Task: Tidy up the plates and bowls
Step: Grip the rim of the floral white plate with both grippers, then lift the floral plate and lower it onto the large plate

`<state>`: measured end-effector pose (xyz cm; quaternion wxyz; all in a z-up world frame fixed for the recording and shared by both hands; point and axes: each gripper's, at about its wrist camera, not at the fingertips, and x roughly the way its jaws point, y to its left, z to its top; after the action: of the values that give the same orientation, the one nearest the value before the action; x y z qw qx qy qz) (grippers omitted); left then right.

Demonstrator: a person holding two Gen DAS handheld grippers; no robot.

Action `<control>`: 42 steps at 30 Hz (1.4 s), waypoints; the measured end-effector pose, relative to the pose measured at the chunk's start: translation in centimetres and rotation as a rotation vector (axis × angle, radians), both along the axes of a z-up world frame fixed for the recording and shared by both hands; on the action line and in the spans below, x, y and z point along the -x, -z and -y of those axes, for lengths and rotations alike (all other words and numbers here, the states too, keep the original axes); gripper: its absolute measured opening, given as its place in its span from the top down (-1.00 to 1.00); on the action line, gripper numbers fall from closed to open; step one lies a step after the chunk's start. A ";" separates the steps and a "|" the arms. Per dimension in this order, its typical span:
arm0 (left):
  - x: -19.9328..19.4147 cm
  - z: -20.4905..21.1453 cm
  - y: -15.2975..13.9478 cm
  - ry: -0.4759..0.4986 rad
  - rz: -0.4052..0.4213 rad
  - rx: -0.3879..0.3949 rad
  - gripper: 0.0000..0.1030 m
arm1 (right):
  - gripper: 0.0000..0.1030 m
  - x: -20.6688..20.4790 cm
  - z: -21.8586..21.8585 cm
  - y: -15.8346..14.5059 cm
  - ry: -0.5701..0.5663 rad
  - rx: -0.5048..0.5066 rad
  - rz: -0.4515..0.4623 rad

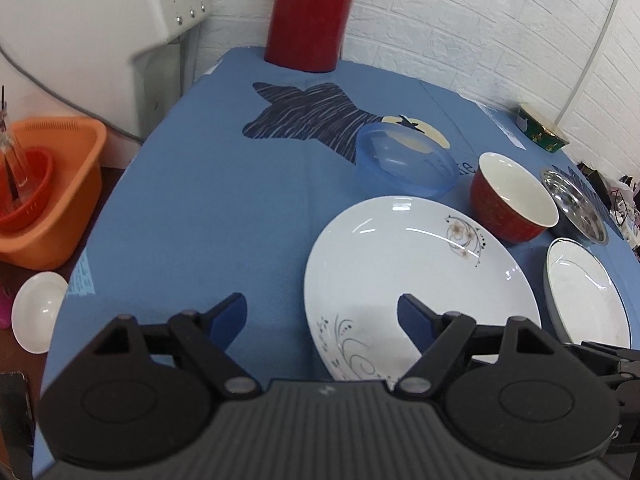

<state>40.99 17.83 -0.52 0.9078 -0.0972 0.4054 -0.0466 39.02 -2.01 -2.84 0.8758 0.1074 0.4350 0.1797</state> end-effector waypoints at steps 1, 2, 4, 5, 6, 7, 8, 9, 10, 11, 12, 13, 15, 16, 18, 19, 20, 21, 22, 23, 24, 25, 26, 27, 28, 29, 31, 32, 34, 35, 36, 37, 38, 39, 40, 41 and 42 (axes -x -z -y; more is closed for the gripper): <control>0.0 -0.1 0.0 0.002 -0.002 0.003 -0.56 | -0.45 0.1 0.1 0.0 -0.003 0.011 0.010; 0.0 -0.2 0.0 0.004 0.001 0.001 -0.56 | -0.43 0.1 0.1 0.1 0.005 0.029 0.025; -0.2 0.0 -0.2 0.009 0.013 -0.013 -0.56 | -0.46 -0.1 -0.2 0.2 0.023 0.069 0.051; -0.4 0.1 -0.2 0.011 0.014 -0.018 -0.56 | -0.49 -0.3 -0.5 0.3 0.024 0.090 0.059; -0.7 0.2 -0.2 0.015 0.016 -0.019 -0.55 | -0.49 -0.5 -0.9 0.4 0.010 0.116 0.077; -0.9 0.3 -0.2 0.018 0.014 -0.019 -0.55 | -0.50 -0.5 -1.4 0.6 -0.019 0.152 0.096; -1.1 0.4 -0.1 0.021 0.009 -0.018 -0.54 | -0.52 -0.4 -2.0 0.8 -0.054 0.202 0.121; -1.1 0.4 0.1 0.024 0.006 -0.018 -0.53 | -0.52 0.0 -2.3 1.0 -0.078 0.237 0.150; -1.1 0.5 0.2 0.027 0.003 -0.020 -0.52 | -0.53 0.2 -2.0 1.2 -0.073 0.223 0.162; -1.2 0.5 0.5 0.027 -0.003 -0.020 -0.50 | -0.53 0.3 -1.5 1.2 -0.062 0.209 0.164; -1.3 0.5 0.6 0.026 -0.011 -0.019 -0.47 | -0.53 0.1 -1.2 1.1 -0.059 0.208 0.155; -1.4 0.4 0.9 0.024 -0.021 -0.013 -0.46 | -0.53 -0.1 -1.1 1.0 -0.061 0.206 0.146; -1.6 0.2 1.2 0.017 -0.032 0.003 -0.45 | -0.53 -0.7 -0.6 0.8 -0.056 0.166 0.135; -1.6 0.3 1.2 0.015 -0.026 -0.001 -0.45 | -0.53 -0.9 -0.4 0.8 -0.060 0.125 0.132; -1.6 0.4 1.2 0.016 -0.027 -0.011 -0.45 | -0.53 -1.5 0.1 0.6 -0.060 0.071 0.124; -1.7 0.6 1.2 0.018 -0.027 -0.017 -0.45 | -0.53 -1.8 0.1 0.6 -0.071 0.066 0.122; -1.7 0.7 1.2 0.020 -0.026 -0.022 -0.42 | -0.47 -1.9 -0.2 0.6 -0.091 0.076 0.131; -1.7 0.8 1.2 0.022 -0.024 -0.029 -0.31 | -0.46 -1.7 -0.4 0.7 -0.108 0.098 0.146; -1.6 0.9 1.2 0.025 -0.020 -0.037 -0.21 | -0.43 -1.6 -0.6 0.9 -0.125 0.121 0.164; -1.5 1.2 1.2 0.025 -0.011 -0.056 0.06 | -0.38 -1.2 -1.0 1.0 -0.145 0.157 0.187; -1.4 1.2 1.2 0.023 0.002 -0.070 0.24 | -0.36 -0.8 -1.3 1.1 -0.163 0.198 0.211; -1.4 1.3 1.1 0.034 0.001 -0.054 0.36 | -0.34 -0.6 -1.5 1.2 -0.168 0.215 0.227; -1.4 1.2 1.0 0.025 -0.003 -0.054 0.41 | -0.29 -0.6 -1.1 1.2 -0.159 0.203 0.226; -1.4 1.2 1.0 0.024 -0.002 -0.055 0.43 | -0.27 -0.6 -1.1 1.2 -0.156 0.205 0.227; -1.4 1.1 1.0 0.024 -0.002 -0.051 0.45 | -0.24 -0.6 -1.0 1.1 -0.145 0.202 0.223; -1.3 1.1 0.9 0.024 -0.005 -0.047 0.54 | -0.24 -0.6 -1.0 1.0 -0.135 0.198 0.219; -1.0 1.3 0.6 0.022 0.003 -0.069 0.55 | -0.24 -0.4 -1.1 0.8 -0.121 0.186 0.207; -0.8 1.6 0.3 0.024 0.018 -0.099 0.55 | -0.24 -0.2 -0.9 0.7 -0.115 0.164 0.200; -0.5 1.7 -0.2 0.019 0.037 -0.130 0.55 | -0.24 0.1 -0.7 0.4 -0.107 0.127 0.195; -0.4 1.6 -0.5 0.018 0.042 -0.129 0.55 | -0.24 0.3 -0.6 0.1 -0.101 0.116 0.201; -0.3 1.6 -0.8 0.022 0.052 -0.130 0.55 | -0.24 0.7 -0.7 -0.3 -0.096 0.114 0.221; -0.1 1.5 -1.1 0.024 0.062 -0.131 0.55 | -0.24 1.0 -0.8 -0.7 -0.097 0.122 0.240; 0.1 1.4 -1.4 0.020 0.064 -0.124 0.55 | -0.24 1.2 -0.8 -1.1 -0.097 0.127 0.249; 0.4 1.4 -1.7 0.018 0.068 -0.119 0.55 | -0.25 1.4 -0.7 -1.4 -0.092 0.119 0.252; 0.8 1.4 -2.0 0.016 0.076 -0.122 0.55 | -0.25 1.7 -0.5 -1.8 -0.090 0.106 0.255; 1.3 1.4 -2.3 0.012 0.086 -0.126 0.55 | -0.25 2.1 -0.3 -2.0 -0.093 0.097 0.262; 1.9 1.5 -2.8 0.012 0.097 -0.128 0.55 | -0.25 2.6 -0.2 -2.3 -0.094 0.096 0.271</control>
<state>39.13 16.34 2.24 0.9304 -0.0344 0.3636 -0.0307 36.41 -1.81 -0.55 0.9213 0.0196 0.3254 0.2121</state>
